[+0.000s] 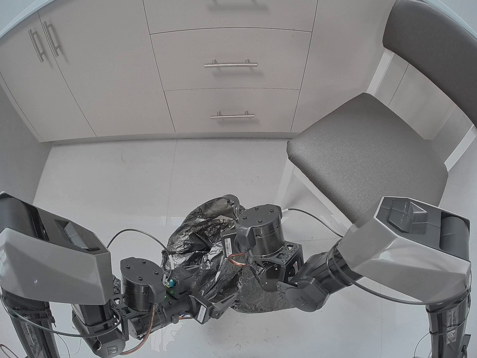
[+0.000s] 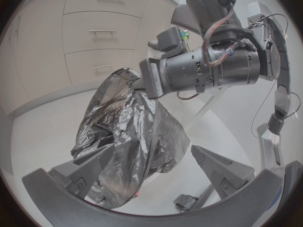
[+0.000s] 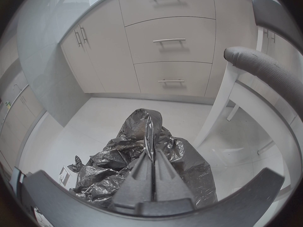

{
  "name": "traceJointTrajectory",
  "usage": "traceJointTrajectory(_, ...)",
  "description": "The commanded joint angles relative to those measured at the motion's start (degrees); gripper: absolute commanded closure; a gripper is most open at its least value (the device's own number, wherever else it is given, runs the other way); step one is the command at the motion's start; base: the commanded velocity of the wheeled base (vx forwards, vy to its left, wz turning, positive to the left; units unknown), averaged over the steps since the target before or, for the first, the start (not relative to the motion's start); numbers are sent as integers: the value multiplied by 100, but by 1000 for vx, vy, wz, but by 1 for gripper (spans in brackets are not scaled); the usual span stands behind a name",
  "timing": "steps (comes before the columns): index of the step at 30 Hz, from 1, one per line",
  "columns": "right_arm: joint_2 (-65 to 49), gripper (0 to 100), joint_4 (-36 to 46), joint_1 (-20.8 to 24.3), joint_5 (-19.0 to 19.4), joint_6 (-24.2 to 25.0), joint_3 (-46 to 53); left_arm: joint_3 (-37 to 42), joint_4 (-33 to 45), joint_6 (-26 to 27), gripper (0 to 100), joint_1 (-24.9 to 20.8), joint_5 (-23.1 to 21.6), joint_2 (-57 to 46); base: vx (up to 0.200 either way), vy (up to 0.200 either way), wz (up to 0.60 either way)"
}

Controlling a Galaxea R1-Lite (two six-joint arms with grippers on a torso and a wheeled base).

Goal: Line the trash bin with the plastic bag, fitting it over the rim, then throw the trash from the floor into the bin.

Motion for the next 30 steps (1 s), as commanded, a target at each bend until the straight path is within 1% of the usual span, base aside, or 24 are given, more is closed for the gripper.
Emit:
traceJointTrajectory(1, -24, 100, -33, 10, -10, -32, 15, -288, 5, 2, 0, -167, 38, 1, 0, 0, 0)
traceJointTrajectory(3, -24, 100, -33, 19, -18, -41, 24, -375, 5, 10, 0, -211, 135, 28, 0, 0, 0)
traceJointTrajectory(11, -33, 100, -33, 45, -27, -41, -38, -437, 5, 221, 0, -299, 197, 414, 0, 0, 0)
traceJointTrajectory(18, -138, 100, -33, 98, -18, -41, -29, -692, 5, 239, 0, -299, 715, 704, 0, 0, 0)
traceJointTrajectory(23, -156, 100, -33, 106, -18, -41, -29, -859, 5, 239, 0, -282, 768, 810, 0, 0, 0)
traceJointTrajectory(30, -182, 100, -33, 115, -18, -41, -2, -885, 5, 230, 0, -282, 786, 862, 0, 0, 0)
